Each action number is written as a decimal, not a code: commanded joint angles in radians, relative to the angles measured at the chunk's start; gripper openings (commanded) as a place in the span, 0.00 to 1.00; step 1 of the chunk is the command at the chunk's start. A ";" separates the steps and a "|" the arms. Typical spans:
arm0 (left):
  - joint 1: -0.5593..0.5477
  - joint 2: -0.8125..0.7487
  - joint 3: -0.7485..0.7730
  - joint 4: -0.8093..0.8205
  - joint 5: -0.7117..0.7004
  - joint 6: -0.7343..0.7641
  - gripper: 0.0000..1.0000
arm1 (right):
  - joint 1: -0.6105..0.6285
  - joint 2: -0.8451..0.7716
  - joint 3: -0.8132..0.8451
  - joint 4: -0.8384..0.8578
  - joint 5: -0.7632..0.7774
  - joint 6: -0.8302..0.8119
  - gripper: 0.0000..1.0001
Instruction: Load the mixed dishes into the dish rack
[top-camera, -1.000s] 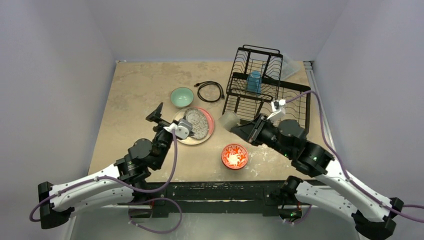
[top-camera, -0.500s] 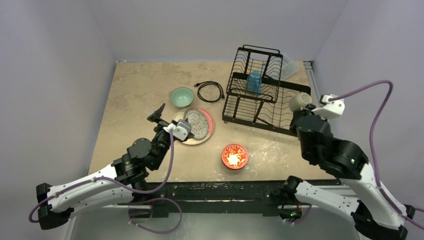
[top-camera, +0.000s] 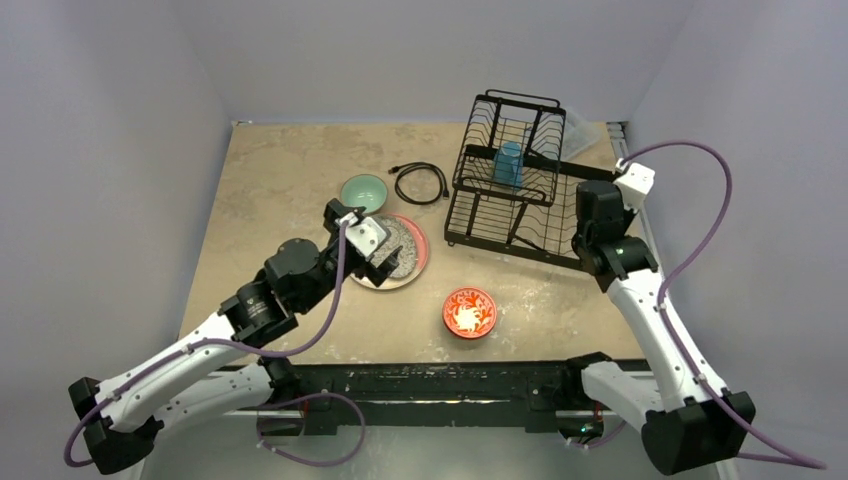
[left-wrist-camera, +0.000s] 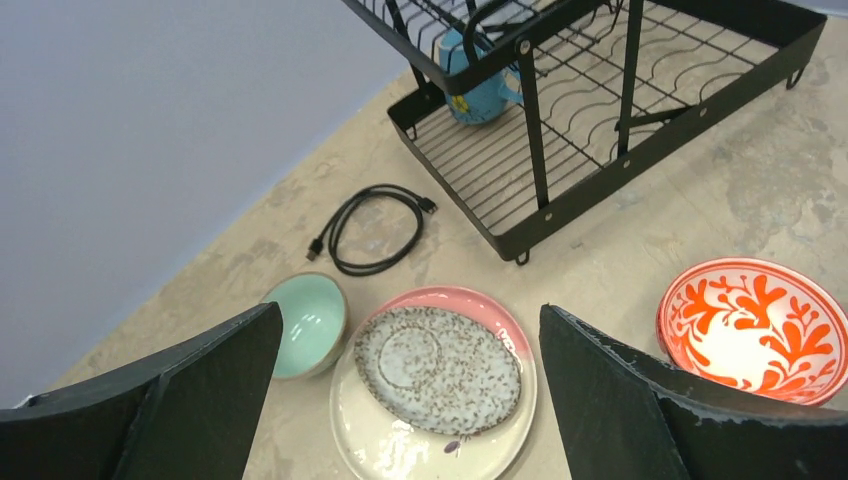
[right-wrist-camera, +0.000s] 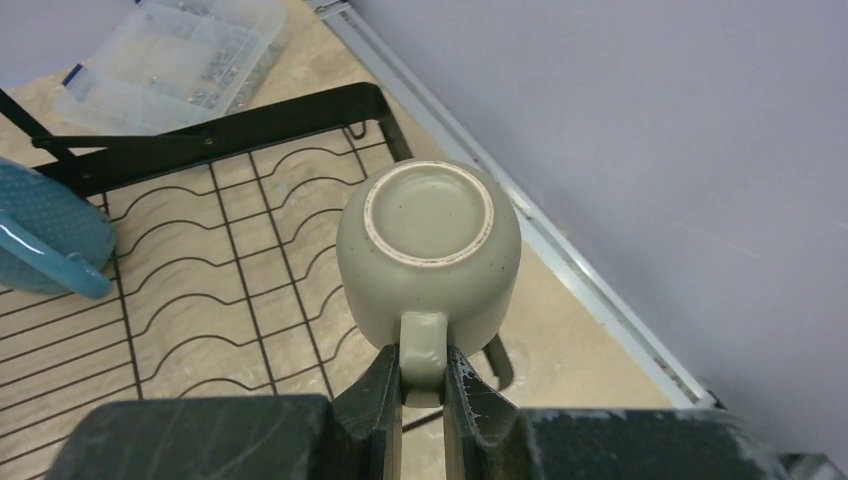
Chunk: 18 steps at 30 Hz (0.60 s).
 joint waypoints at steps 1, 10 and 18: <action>0.063 0.020 0.032 -0.037 0.165 -0.126 1.00 | -0.096 0.037 -0.068 0.341 -0.243 -0.090 0.00; 0.066 -0.040 -0.005 0.012 0.098 -0.113 1.00 | -0.194 -0.042 -0.441 0.965 -0.677 -0.361 0.00; 0.066 -0.058 -0.016 0.024 0.101 -0.114 1.00 | -0.371 0.087 -0.551 1.276 -1.046 -0.395 0.00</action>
